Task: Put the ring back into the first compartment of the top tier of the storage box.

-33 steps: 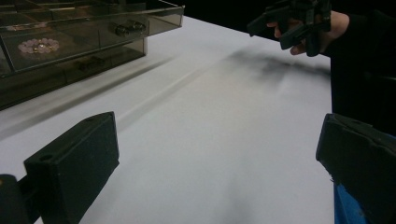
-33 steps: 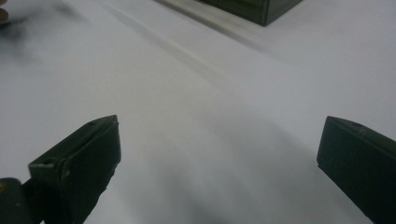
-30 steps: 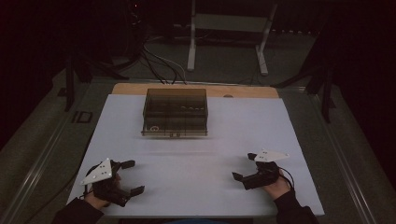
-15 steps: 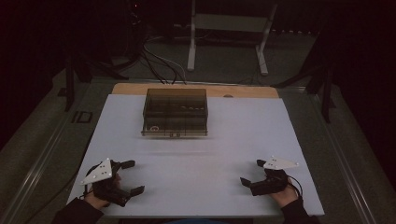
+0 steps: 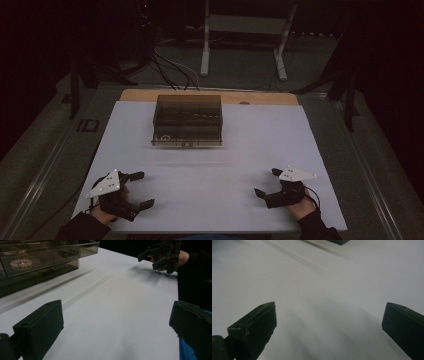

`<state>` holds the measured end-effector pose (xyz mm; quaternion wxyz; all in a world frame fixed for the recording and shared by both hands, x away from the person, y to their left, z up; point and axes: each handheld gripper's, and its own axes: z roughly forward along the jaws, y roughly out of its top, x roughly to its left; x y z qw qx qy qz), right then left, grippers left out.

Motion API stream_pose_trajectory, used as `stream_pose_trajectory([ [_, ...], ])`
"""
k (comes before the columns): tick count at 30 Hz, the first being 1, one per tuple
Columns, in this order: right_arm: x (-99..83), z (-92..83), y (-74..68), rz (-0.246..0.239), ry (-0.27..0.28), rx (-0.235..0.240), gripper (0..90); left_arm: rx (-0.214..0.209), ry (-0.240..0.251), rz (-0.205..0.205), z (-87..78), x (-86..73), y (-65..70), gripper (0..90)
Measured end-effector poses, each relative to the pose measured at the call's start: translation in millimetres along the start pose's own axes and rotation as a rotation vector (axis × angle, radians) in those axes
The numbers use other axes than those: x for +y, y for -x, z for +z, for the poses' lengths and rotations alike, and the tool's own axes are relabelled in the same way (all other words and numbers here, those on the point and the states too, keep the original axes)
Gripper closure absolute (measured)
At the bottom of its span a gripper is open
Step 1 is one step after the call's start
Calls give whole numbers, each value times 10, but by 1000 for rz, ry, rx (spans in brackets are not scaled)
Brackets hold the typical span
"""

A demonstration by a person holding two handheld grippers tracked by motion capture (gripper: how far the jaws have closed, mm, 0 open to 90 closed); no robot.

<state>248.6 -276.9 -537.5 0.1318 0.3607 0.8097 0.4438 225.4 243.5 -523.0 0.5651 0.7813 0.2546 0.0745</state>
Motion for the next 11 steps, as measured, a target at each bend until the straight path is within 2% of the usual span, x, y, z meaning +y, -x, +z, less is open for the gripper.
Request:
stream_pose_trajectory([
  [6,3,7,-18,-20,1,18,0,2,-1,1,0,0,1,9],
  [11,-1,15,-13,-17,-2,22,0,0,-1,2,2,1,1,9],
])
